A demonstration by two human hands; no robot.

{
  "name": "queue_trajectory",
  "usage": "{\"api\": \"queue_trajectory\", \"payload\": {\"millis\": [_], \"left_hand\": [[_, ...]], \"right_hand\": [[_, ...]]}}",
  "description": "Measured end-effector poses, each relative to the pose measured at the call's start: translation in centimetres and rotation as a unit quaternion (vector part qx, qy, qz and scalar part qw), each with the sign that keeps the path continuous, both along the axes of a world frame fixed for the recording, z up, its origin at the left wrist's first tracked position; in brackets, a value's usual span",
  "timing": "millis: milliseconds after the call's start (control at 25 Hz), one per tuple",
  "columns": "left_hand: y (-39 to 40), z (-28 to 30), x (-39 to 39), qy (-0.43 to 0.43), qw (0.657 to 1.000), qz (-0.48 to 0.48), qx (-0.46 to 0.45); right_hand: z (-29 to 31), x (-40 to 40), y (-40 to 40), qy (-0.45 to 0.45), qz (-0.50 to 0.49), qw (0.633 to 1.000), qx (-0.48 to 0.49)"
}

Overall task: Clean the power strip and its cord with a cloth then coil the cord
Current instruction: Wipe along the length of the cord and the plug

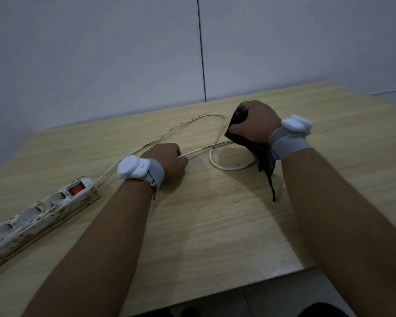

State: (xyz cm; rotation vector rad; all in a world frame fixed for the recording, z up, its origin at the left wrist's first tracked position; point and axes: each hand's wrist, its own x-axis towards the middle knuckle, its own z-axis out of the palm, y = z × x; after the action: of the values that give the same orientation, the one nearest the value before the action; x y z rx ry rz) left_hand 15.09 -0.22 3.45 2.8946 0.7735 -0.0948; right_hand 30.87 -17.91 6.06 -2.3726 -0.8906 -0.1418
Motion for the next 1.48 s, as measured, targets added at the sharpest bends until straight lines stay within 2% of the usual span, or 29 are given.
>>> {"api": "queue_trajectory", "payload": {"millis": [160, 280, 440, 680, 840, 1040, 1160, 1360, 1480], "left_hand": [[-1.5, 0.1, 2.4, -0.014, 1.0, -0.02, -0.015], [-2.0, -0.5, 3.1, -0.068, 0.996, -0.006, -0.056], [-1.9, -1.7, 2.7, -0.134, 0.986, 0.01, -0.104], [-1.6, -1.8, 2.6, -0.148, 0.98, -0.001, -0.134], [-1.7, -2.2, 2.7, -0.173, 0.977, 0.0, -0.127], [-1.4, -2.2, 2.6, -0.193, 0.97, 0.001, -0.147], [-1.4, -2.2, 2.6, -0.199, 0.968, 0.001, -0.149], [-1.4, -2.2, 2.8, -0.192, 0.971, -0.002, -0.142], [-1.5, -2.2, 2.7, -0.195, 0.97, -0.004, -0.142]], "right_hand": [[1.8, 0.0, -0.4, -0.003, -0.006, 1.0, -0.003], [2.2, -0.6, 0.2, 0.013, 0.009, 1.0, -0.008], [0.0, -2.2, 2.1, 0.032, 0.018, 0.999, 0.026], [-1.6, -3.2, 2.5, 0.035, -0.006, 0.997, 0.07], [-2.8, -4.2, 4.3, 0.026, 0.019, 0.999, 0.02], [-3.2, -2.8, 4.1, 0.001, -0.042, 0.998, -0.043], [-3.0, -1.9, 3.0, -0.001, -0.081, 0.996, -0.047], [-2.6, -2.8, 2.8, -0.003, 0.005, 0.999, 0.04], [-3.1, -3.3, 3.7, -0.016, 0.016, 1.0, 0.0]]}}
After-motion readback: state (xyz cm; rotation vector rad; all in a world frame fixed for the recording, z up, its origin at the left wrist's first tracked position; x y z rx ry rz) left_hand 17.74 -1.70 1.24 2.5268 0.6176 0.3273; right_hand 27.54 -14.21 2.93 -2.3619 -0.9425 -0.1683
